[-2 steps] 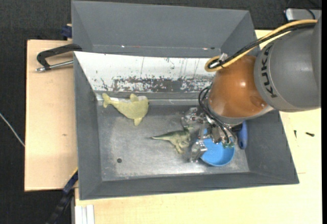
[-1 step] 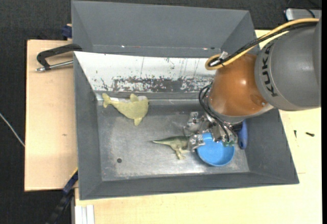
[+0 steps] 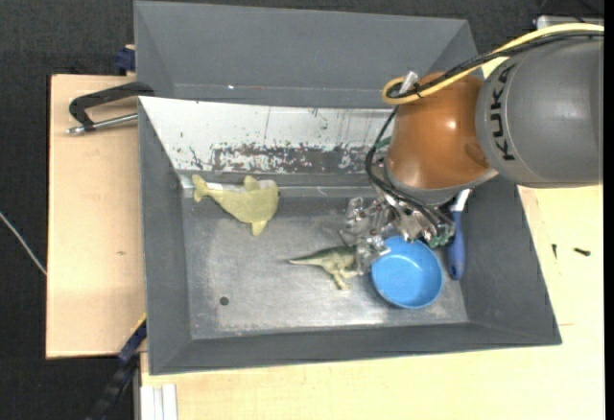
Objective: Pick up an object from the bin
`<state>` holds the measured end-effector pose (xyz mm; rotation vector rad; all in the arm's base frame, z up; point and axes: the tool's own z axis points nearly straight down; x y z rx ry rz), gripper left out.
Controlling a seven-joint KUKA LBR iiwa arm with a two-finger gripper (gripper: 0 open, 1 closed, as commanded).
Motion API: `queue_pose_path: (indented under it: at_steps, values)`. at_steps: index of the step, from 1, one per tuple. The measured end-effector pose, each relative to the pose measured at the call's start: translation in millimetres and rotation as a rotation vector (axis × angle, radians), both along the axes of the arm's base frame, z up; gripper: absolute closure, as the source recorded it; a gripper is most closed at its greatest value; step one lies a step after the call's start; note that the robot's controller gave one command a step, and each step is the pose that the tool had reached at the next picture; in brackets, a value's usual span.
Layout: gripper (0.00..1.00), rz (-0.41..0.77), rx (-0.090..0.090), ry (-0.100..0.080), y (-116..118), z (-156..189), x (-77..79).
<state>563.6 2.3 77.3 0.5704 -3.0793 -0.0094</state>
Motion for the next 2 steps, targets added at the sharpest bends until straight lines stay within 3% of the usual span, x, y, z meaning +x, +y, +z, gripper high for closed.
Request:
queue_pose_path:
  at_steps: [1,2]
  values:
    - [1.0,0.141,-0.004,-0.027,-22.4,142.6,-5.1]
    - [0.0,0.141,-0.002,-0.017,-21.5,137.5,-6.6]
